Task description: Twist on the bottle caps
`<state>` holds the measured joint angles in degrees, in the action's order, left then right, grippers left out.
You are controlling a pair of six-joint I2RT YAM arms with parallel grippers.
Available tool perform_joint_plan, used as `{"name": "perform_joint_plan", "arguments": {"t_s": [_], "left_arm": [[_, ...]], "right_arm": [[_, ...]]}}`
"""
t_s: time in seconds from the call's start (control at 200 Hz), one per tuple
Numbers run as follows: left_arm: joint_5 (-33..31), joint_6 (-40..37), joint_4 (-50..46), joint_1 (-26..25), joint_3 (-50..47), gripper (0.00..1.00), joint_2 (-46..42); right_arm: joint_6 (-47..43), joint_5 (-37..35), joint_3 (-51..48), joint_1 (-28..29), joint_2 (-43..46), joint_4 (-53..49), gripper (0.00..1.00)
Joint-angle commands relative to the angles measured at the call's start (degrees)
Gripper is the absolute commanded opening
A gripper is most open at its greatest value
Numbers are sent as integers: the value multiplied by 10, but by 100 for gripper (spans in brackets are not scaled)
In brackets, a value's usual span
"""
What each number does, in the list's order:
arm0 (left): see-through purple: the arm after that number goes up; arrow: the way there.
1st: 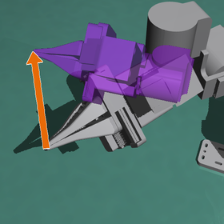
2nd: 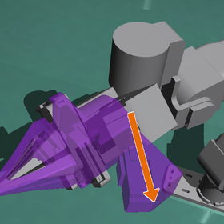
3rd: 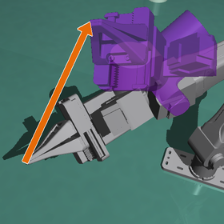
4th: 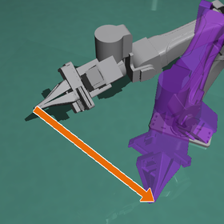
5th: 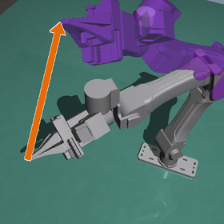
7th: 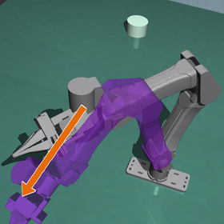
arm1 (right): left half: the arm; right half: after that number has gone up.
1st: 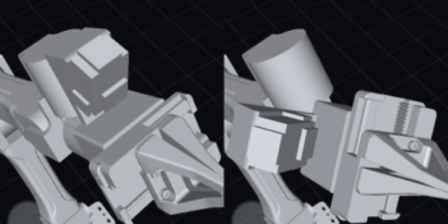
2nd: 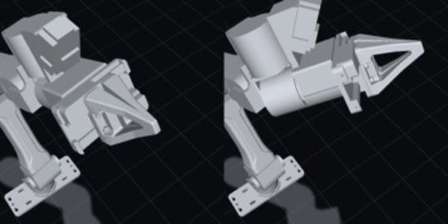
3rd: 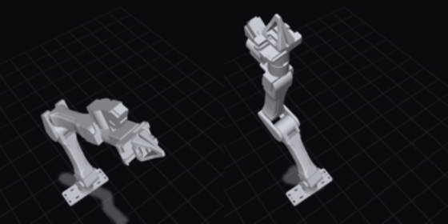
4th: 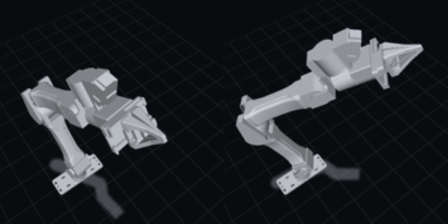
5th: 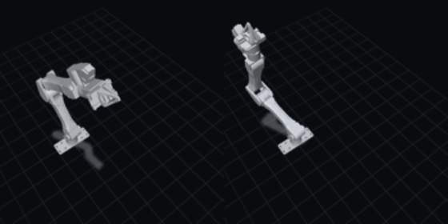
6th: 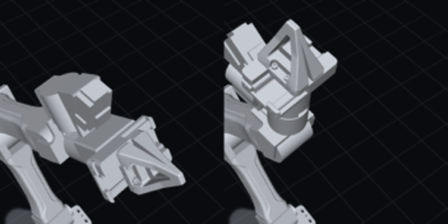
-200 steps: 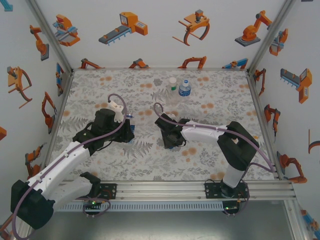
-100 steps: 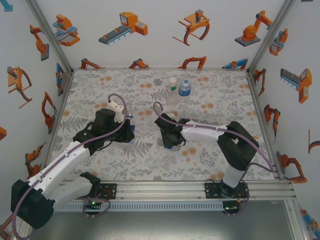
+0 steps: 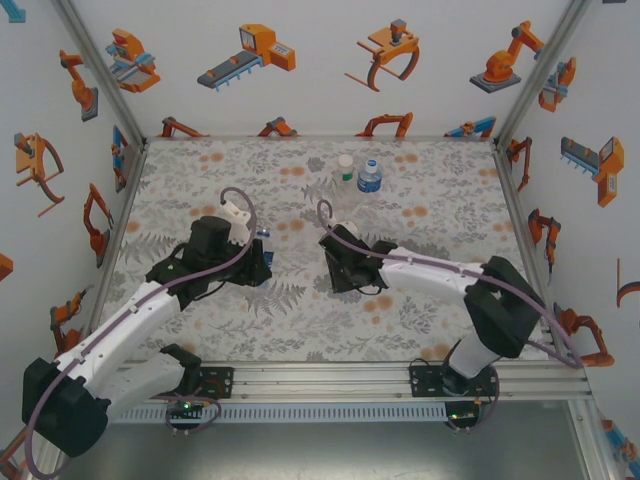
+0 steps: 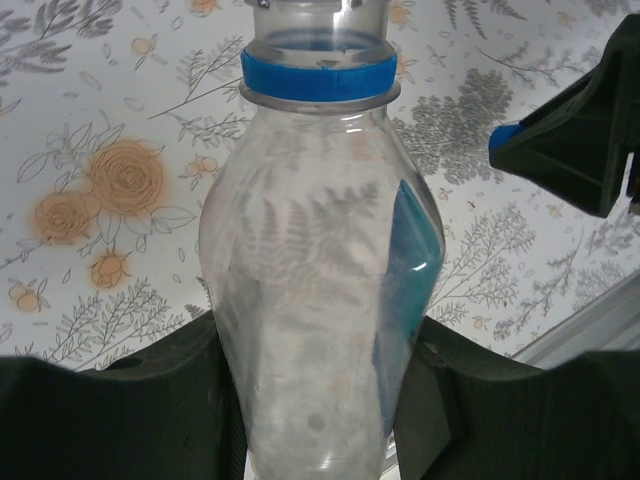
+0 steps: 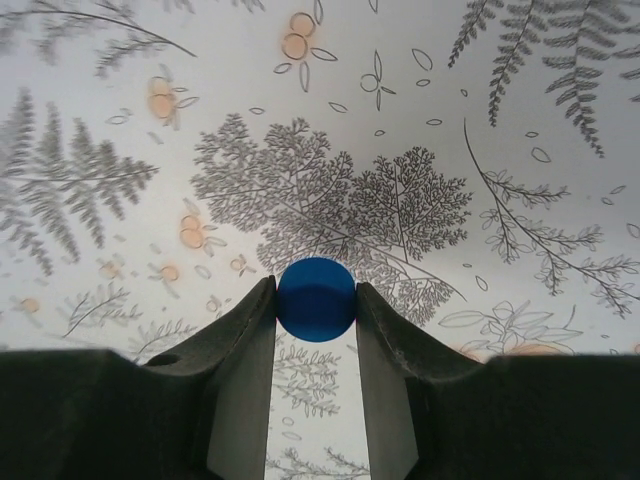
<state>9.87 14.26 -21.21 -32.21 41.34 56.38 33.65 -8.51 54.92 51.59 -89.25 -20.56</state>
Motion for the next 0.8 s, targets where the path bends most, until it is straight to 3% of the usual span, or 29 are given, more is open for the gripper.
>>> {"name": "perform_joint_plan", "arguments": {"t_s": [0.0,0.1,0.35,0.651,0.796], "left_arm": [[76,-62,36,2,28,3,-2],[127,-115,63,-10,25,0,-11],[137,-275,51,-78,52,0,-37],[96,-458,-18,-142,92,0,-52],[80,-546,-29,-168,83,0,-63]], "right_arm": [[-50,5,-24,4,69,53,26],[-110,19,-47,4,131,85,23],[-315,94,-118,4,305,173,18],[-552,225,-65,4,433,79,3],[-612,300,-35,4,449,51,0]]}}
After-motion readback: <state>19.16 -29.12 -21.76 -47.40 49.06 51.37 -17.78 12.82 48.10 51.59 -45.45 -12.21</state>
